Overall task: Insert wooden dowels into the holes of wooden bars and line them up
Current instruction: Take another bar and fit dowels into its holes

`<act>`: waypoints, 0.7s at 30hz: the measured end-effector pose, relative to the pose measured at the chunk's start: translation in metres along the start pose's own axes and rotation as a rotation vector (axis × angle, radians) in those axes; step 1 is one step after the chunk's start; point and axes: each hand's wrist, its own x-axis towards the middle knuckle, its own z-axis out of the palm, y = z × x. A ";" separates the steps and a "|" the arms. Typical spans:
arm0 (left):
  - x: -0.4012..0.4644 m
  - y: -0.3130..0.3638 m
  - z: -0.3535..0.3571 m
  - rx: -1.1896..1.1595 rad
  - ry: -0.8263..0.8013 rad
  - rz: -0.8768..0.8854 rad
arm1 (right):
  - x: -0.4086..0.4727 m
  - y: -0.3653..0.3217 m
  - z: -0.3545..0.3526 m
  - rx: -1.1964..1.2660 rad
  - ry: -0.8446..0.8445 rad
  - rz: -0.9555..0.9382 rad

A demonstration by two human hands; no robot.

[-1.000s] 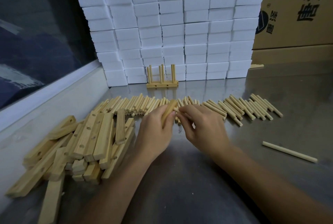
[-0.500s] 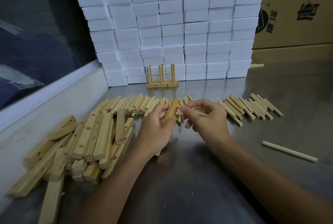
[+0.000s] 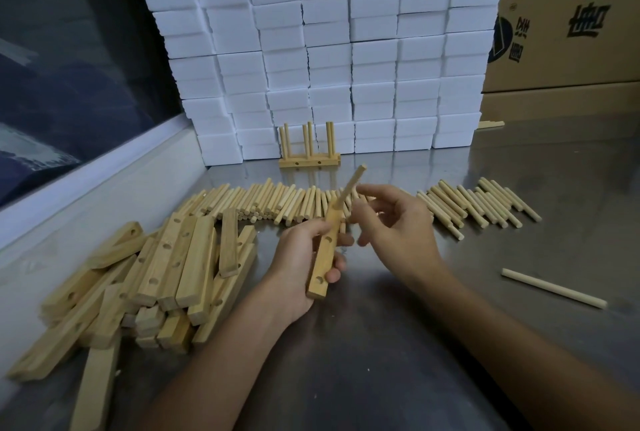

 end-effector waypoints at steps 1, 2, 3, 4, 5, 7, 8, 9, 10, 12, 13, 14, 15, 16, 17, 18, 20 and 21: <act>0.001 0.001 -0.001 -0.035 0.018 -0.008 | 0.000 0.001 -0.002 -0.128 0.042 -0.059; 0.002 0.002 -0.002 -0.064 0.036 -0.011 | 0.000 0.003 -0.004 -0.278 0.074 -0.119; 0.002 0.003 -0.004 -0.083 0.052 -0.012 | 0.001 0.004 -0.006 -0.437 0.091 -0.153; 0.003 0.004 -0.005 -0.087 0.066 -0.015 | 0.001 0.004 -0.008 -0.590 0.088 -0.145; 0.004 0.005 -0.006 -0.076 0.078 -0.019 | 0.002 0.005 -0.010 -0.715 0.067 -0.105; 0.004 0.006 -0.009 -0.029 0.095 -0.027 | 0.003 0.008 -0.013 -0.892 0.001 0.014; 0.004 0.006 -0.010 -0.003 0.102 -0.030 | 0.003 0.008 -0.013 -0.959 -0.041 0.069; 0.004 0.007 -0.010 0.020 0.108 -0.033 | 0.003 0.009 -0.014 -1.003 -0.075 0.110; 0.003 0.008 -0.010 0.034 0.113 -0.035 | 0.004 0.009 -0.014 -1.020 -0.090 0.137; 0.004 0.009 -0.010 0.039 0.122 -0.037 | 0.004 0.009 -0.016 -0.992 -0.084 0.160; 0.004 0.009 -0.010 0.035 0.127 -0.037 | 0.004 0.009 -0.016 -0.980 -0.086 0.168; 0.004 0.009 -0.009 0.029 0.131 -0.038 | 0.004 0.008 -0.016 -0.981 -0.097 0.172; 0.004 0.009 -0.009 0.017 0.133 -0.040 | 0.004 0.007 -0.015 -0.993 -0.109 0.174; 0.004 0.009 -0.009 0.001 0.133 -0.041 | 0.004 0.006 -0.014 -1.006 -0.113 0.171; 0.004 0.008 -0.009 -0.018 0.131 -0.040 | 0.003 0.006 -0.013 -1.015 -0.105 0.161; 0.004 0.008 -0.010 -0.032 0.130 -0.037 | 0.003 0.006 -0.013 -1.023 -0.088 0.146; 0.004 0.008 -0.010 -0.044 0.134 -0.025 | 0.004 0.007 -0.014 -1.054 -0.048 0.125; 0.004 0.008 -0.011 -0.052 0.131 -0.021 | 0.004 0.008 -0.015 -1.075 -0.041 0.139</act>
